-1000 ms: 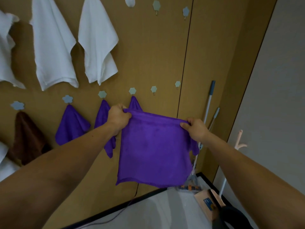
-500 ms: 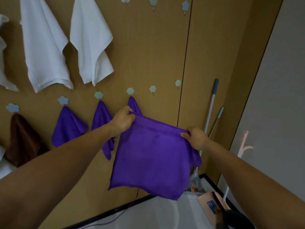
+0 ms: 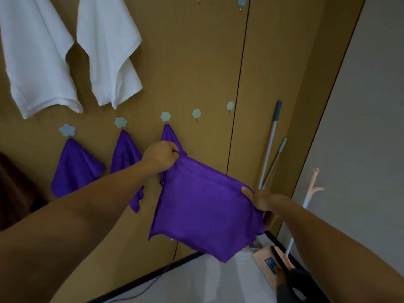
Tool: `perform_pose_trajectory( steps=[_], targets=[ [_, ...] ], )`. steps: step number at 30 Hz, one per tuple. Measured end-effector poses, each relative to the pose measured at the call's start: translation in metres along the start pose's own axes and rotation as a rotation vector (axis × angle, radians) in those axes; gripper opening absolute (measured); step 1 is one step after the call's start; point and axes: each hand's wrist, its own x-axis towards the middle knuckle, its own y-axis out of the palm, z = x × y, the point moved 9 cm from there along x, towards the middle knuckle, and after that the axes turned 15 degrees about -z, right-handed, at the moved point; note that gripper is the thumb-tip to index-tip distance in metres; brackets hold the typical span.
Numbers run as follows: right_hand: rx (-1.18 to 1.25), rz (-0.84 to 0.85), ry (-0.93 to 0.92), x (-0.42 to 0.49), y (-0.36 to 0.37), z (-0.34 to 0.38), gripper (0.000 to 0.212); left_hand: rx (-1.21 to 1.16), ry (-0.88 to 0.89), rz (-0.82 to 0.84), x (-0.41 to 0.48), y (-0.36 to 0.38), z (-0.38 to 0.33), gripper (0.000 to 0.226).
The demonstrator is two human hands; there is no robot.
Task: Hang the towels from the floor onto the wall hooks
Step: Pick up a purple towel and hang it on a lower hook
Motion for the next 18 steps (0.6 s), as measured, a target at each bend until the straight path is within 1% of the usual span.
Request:
perform_pose_trajectory(
  steps=[2, 3, 5, 6, 7, 9, 11, 12, 14, 16, 18],
  targets=[
    [0.182, 0.189, 0.147, -0.013, 0.02, -0.01, 0.084, -0.024, -0.028, 0.07, 0.0, 0.011, 0.004, 0.024],
    [0.25, 0.262, 0.175, -0.017, 0.027, -0.011, 0.081, -0.038, -0.034, 0.087, -0.001, 0.014, 0.005, 0.025],
    [0.343, 0.337, 0.144, -0.02, 0.034, -0.009, 0.072, -0.087, -0.07, 0.085, 0.001, 0.018, 0.009, 0.026],
    [0.383, 0.332, 0.102, -0.02, 0.033, -0.006, 0.067, -0.114, -0.098, 0.072, 0.001, 0.018, 0.012, 0.026],
    [0.424, 0.293, 0.054, -0.017, 0.029, -0.003, 0.065, -0.134, -0.123, 0.055, 0.003, 0.018, 0.015, 0.028],
    [0.508, 0.128, -0.037, -0.009, 0.014, 0.002, 0.068, -0.141, -0.142, 0.016, 0.006, 0.016, 0.021, 0.031],
    [0.503, -0.059, -0.138, -0.003, -0.004, 0.009, 0.072, -0.15, -0.154, -0.033, 0.009, 0.01, 0.027, 0.027],
    [0.47, -0.121, -0.192, -0.003, -0.011, 0.014, 0.071, -0.16, -0.174, -0.055, 0.011, 0.008, 0.032, 0.028],
    [0.377, -0.17, -0.267, -0.003, -0.021, 0.019, 0.07, -0.197, -0.268, -0.109, 0.012, 0.001, 0.049, 0.029],
    [0.261, -0.155, -0.299, -0.003, -0.025, 0.018, 0.062, -0.286, -0.387, -0.152, 0.01, -0.006, 0.067, 0.029],
    [0.121, -0.182, -0.343, 0.0, -0.031, 0.021, 0.051, -0.404, -0.47, -0.135, 0.007, -0.004, 0.076, 0.026]
  ],
)
